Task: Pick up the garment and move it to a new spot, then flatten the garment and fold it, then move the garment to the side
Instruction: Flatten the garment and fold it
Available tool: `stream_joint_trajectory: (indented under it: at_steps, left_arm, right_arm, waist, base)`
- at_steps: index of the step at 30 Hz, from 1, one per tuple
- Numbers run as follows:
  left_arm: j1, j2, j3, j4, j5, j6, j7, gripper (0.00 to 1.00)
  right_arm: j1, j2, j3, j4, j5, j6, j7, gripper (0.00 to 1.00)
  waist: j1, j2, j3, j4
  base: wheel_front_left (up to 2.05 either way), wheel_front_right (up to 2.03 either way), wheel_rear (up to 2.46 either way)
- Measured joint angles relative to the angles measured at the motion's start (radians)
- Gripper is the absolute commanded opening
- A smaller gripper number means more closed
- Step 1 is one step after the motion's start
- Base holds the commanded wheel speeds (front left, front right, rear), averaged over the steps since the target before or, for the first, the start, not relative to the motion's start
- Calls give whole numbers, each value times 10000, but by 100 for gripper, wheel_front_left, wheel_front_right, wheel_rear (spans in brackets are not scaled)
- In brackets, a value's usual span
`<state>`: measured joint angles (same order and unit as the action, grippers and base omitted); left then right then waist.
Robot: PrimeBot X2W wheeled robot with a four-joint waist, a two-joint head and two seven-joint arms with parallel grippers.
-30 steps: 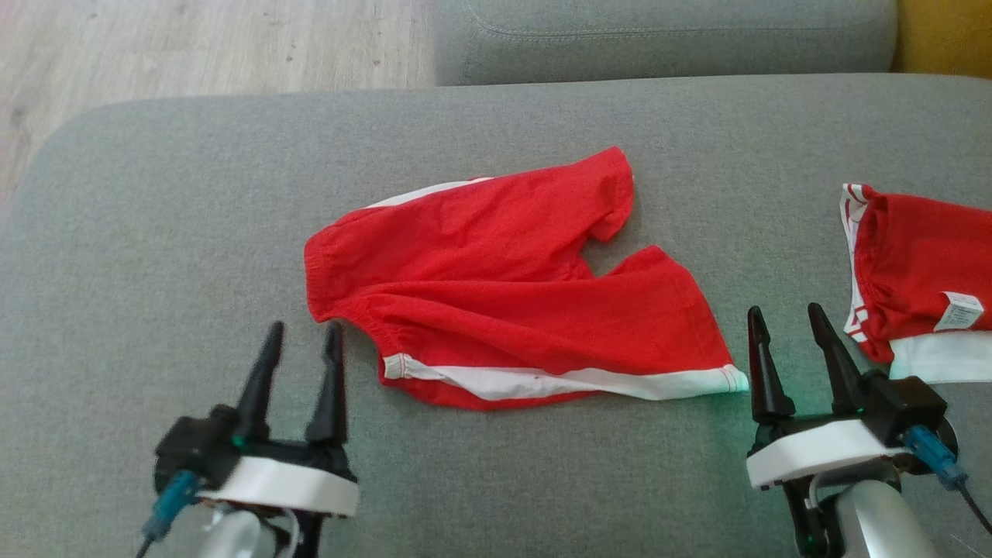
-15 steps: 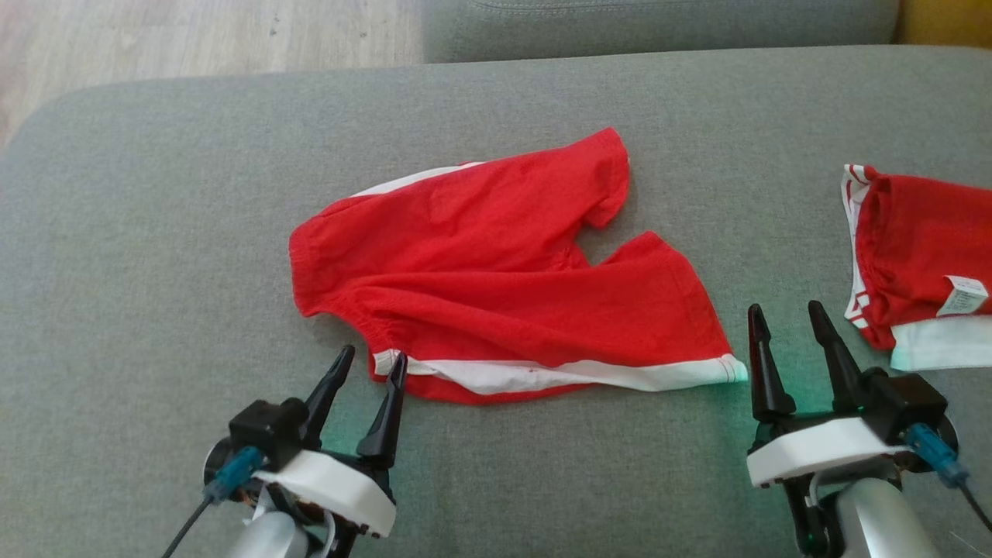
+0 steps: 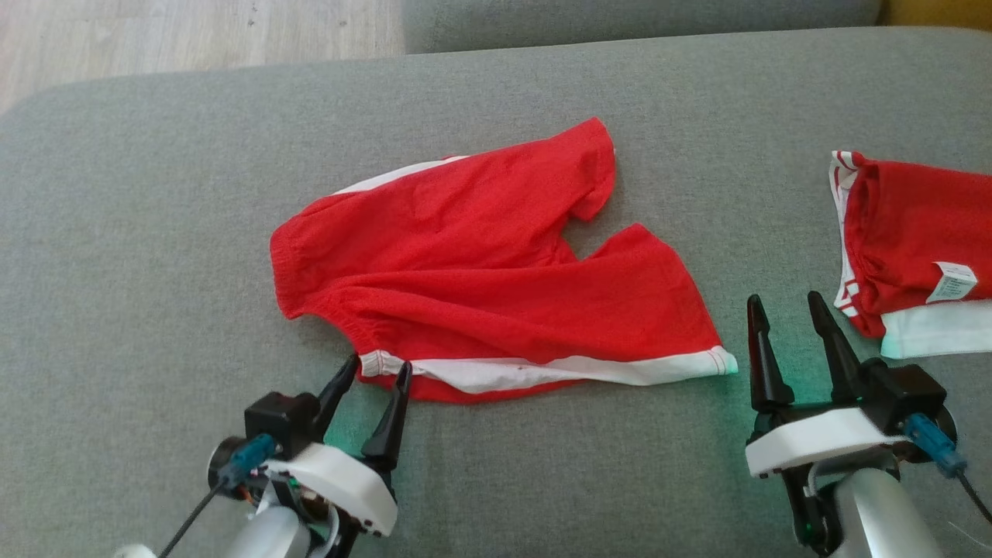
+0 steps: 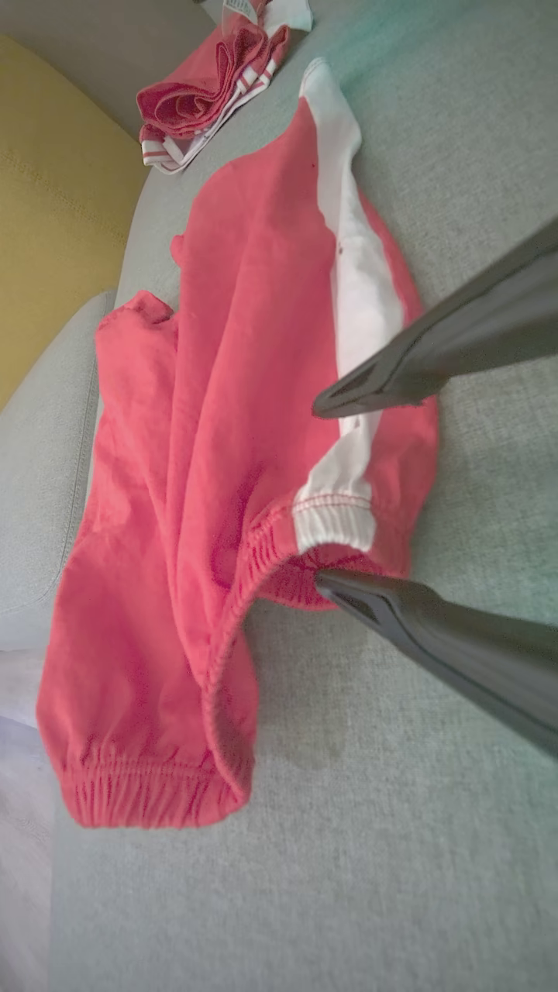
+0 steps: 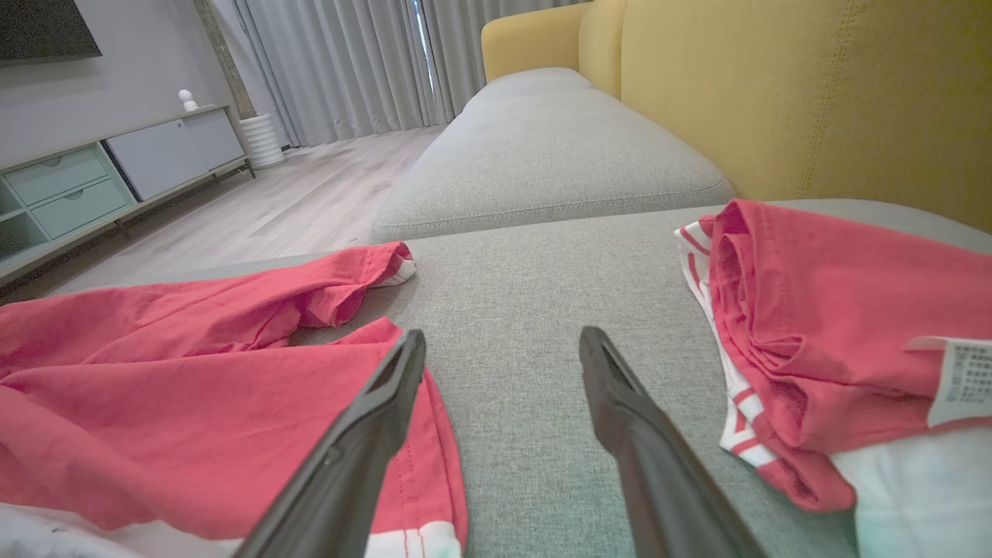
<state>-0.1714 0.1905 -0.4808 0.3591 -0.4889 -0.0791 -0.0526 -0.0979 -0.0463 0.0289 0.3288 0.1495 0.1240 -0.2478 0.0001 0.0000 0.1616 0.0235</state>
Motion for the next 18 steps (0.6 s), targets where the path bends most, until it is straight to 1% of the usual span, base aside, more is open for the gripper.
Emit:
stream_joint_trajectory:
  at_steps: [3, 4, 5, 6, 12, 18]
  left_arm:
    - [-131, 25, 4, 27, 0, 10, 0, 100]
    - [-142, 27, 2, 36, -2, 10, 4, 46]
    - [-142, 27, -2, 52, -17, 10, 40, 7]
    - [-142, 31, -6, 65, -46, 10, 84, 0]
    - [-142, 82, -2, 71, -46, 86, 58, 0]
    - [-123, 161, 31, 21, -59, 182, -182, 0]
  right_arm:
    - [0, 0, 0, 21, 0, 0, 0, 100]
    - [0, 0, 0, 29, 0, 0, 0, 100]
    - [0, 0, 0, 36, 0, 0, 0, 100]
    - [0, 0, 0, 48, 0, 0, 0, 100]
    - [1, 0, 21, 115, -13, 0, 0, 100]
    - [85, 2, 77, 123, -105, 0, 0, 100]
  waist:
    - [0, 0, 22, -28]
    - [0, 0, 23, -35]
    - [0, 0, 21, -41]
    - [0, 0, 20, -45]
    - [0, 0, -36, -84]
    - [-1, 0, -157, -150]
  base:
    - [0, 0, 0]
    - [0, 0, 0]
    - [0, 0, 0]
    - [0, 0, 0]
    - [0, 0, 0]
    - [0, 0, 0]
